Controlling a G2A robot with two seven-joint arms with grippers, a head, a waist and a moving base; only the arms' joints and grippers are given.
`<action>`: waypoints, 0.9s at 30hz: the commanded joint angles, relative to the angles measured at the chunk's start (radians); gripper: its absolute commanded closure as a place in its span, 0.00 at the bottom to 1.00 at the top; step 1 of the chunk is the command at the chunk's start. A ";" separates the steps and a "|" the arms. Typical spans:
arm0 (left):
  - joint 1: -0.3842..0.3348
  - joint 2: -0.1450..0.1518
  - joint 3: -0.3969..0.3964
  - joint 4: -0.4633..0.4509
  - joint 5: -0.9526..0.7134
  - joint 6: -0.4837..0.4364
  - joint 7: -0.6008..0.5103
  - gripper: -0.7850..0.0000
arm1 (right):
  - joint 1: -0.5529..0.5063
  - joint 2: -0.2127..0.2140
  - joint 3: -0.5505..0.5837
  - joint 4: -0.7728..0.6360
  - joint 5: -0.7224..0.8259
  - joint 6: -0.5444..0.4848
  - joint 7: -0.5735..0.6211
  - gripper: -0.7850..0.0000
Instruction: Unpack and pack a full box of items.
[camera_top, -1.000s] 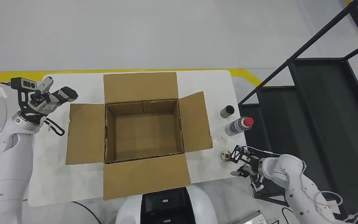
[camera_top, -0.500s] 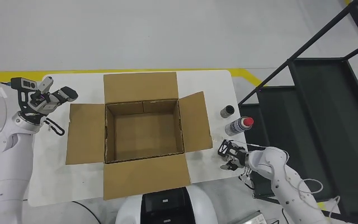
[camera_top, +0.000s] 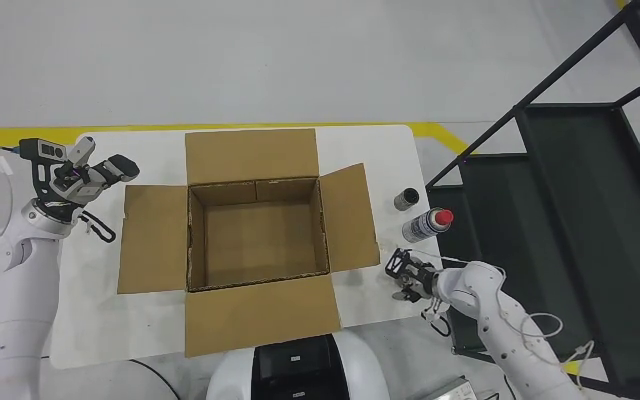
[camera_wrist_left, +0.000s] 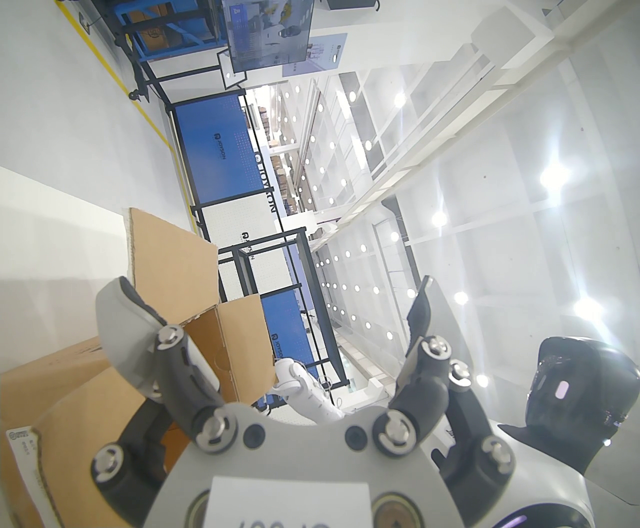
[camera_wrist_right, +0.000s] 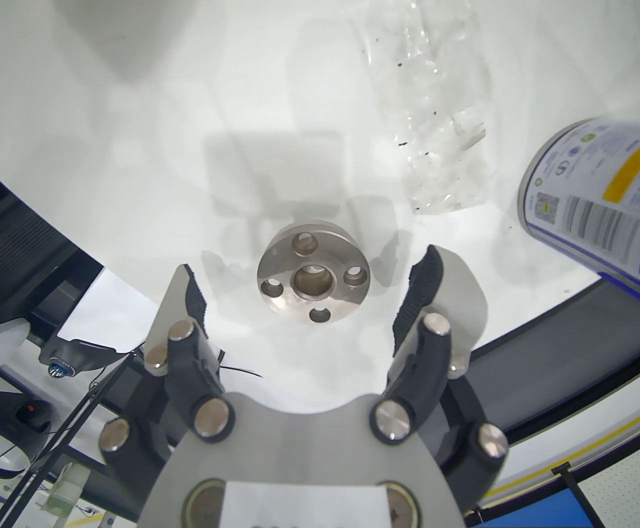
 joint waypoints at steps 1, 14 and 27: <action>0.000 0.000 0.000 0.000 0.000 0.000 0.000 0.00 | 0.002 0.000 -0.005 0.002 -0.010 0.017 0.004 0.81; 0.000 0.000 0.000 0.000 0.000 0.000 0.000 0.00 | -0.094 0.018 0.062 -0.134 -0.081 0.063 -0.009 1.00; 0.000 0.000 0.000 0.000 0.000 0.000 0.000 0.00 | -0.336 0.048 0.374 -0.642 0.157 -0.059 0.063 1.00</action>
